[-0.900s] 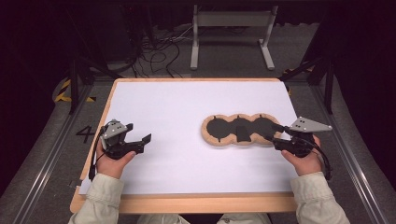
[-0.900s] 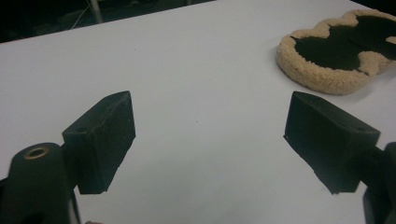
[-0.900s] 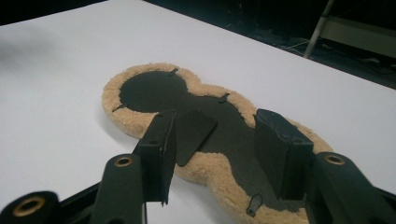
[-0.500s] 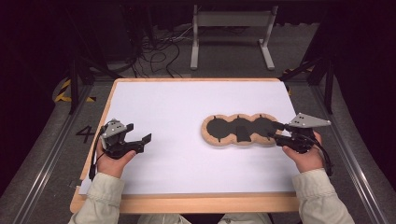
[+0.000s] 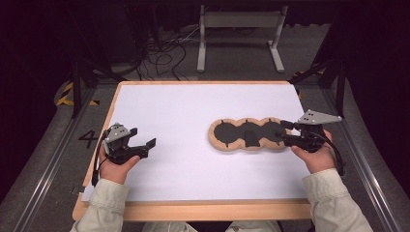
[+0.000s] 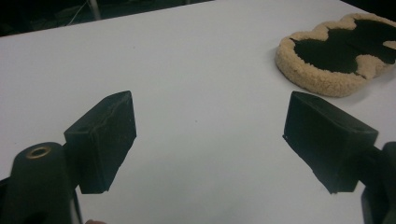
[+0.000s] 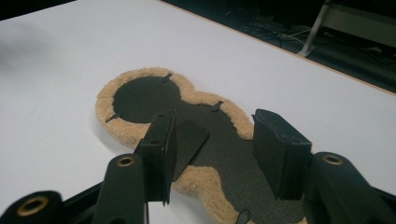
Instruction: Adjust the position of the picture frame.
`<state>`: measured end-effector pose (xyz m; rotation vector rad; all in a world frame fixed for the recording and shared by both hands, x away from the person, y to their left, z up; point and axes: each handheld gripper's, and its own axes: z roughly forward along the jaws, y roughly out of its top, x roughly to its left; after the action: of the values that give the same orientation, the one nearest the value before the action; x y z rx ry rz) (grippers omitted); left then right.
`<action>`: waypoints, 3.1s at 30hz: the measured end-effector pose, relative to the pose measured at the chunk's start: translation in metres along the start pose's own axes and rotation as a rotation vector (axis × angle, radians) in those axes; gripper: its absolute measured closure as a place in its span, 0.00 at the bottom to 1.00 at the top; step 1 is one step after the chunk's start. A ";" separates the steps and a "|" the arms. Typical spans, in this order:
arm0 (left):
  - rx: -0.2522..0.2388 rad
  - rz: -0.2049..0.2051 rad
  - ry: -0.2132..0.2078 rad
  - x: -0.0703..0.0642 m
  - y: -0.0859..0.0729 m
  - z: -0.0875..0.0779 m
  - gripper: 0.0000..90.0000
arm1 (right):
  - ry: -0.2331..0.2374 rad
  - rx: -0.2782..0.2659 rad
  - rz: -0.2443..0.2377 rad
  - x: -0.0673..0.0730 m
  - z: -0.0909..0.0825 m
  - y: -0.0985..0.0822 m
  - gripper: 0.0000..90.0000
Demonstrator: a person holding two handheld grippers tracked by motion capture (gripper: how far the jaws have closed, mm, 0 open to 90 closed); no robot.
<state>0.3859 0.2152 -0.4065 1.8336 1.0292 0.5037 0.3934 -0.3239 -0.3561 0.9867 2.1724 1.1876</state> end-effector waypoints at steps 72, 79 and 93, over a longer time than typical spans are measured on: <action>0.061 0.001 -0.012 0.000 -0.004 0.009 0.19 | -0.230 0.444 0.248 -0.092 0.090 -0.031 1.00; 0.066 0.003 -0.020 -0.001 -0.003 0.012 0.19 | -0.155 0.425 0.196 -0.064 0.107 -0.022 1.00; 0.095 -0.021 -0.024 0.002 -0.002 0.025 0.20 | 0.017 0.398 0.113 -0.004 0.137 -0.005 1.00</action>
<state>0.4038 0.2037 -0.4205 1.9056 1.0706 0.4257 0.4881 -0.2585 -0.4306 1.2782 2.4489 0.8246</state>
